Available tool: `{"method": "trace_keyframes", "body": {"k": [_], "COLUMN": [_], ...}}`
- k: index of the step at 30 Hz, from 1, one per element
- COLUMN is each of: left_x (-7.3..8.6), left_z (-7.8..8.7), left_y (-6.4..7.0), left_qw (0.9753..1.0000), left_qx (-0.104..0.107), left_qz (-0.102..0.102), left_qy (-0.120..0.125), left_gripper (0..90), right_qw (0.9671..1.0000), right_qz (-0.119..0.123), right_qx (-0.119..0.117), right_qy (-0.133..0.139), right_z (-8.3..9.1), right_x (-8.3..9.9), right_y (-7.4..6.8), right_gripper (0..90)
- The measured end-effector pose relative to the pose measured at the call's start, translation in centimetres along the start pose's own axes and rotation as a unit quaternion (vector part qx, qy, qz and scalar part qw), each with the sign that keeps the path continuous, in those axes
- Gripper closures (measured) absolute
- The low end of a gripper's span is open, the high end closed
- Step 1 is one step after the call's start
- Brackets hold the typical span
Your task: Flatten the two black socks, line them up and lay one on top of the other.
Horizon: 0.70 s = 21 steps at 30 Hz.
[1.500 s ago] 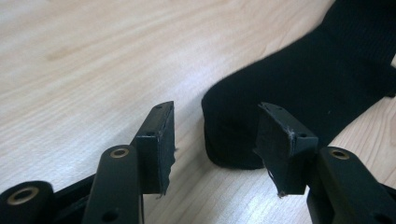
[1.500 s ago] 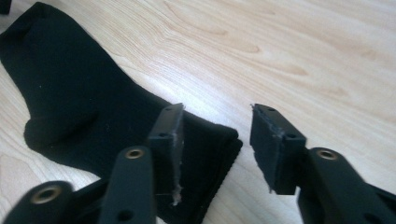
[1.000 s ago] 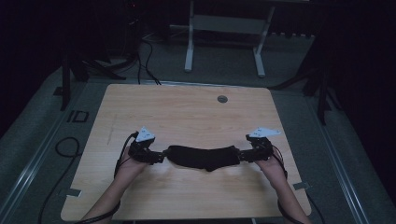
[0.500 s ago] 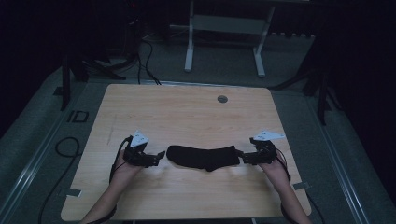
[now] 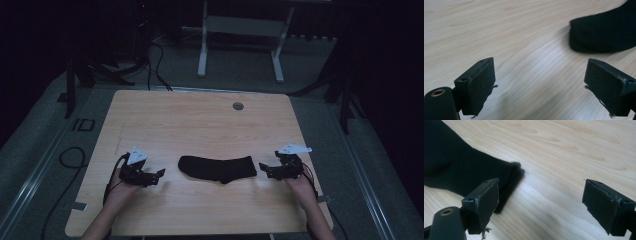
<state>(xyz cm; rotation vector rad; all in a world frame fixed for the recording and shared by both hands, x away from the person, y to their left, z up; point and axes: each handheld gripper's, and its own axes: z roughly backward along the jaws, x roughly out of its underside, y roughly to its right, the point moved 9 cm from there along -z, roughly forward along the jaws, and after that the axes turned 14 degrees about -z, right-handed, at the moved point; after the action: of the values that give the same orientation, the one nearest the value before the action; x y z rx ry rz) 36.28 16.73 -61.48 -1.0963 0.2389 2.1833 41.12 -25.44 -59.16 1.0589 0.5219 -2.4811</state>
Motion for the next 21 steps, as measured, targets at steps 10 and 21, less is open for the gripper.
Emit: {"method": "trace_keyframes", "body": {"k": [10, 21], "left_x": [2.3, 4.5], "left_z": [1.8, 4.0], "left_y": [-1.4, -2.3], "left_qw": [0.9997, 0.9986], "left_qx": [-0.019, -0.029], "left_qz": [0.017, 0.044], "left_qy": [-0.005, 0.008], "left_gripper": [9.2, 8.5], "right_qw": [0.9996, 0.9968], "right_qz": [-0.018, -0.065], "right_qx": [0.022, 0.043], "right_qy": [-0.001, 0.018], "right_z": [1.5, 3.9], "right_x": [1.5, 3.9], "right_y": [2.0, 4.4], "right_gripper": [13.5, 13.6]}}
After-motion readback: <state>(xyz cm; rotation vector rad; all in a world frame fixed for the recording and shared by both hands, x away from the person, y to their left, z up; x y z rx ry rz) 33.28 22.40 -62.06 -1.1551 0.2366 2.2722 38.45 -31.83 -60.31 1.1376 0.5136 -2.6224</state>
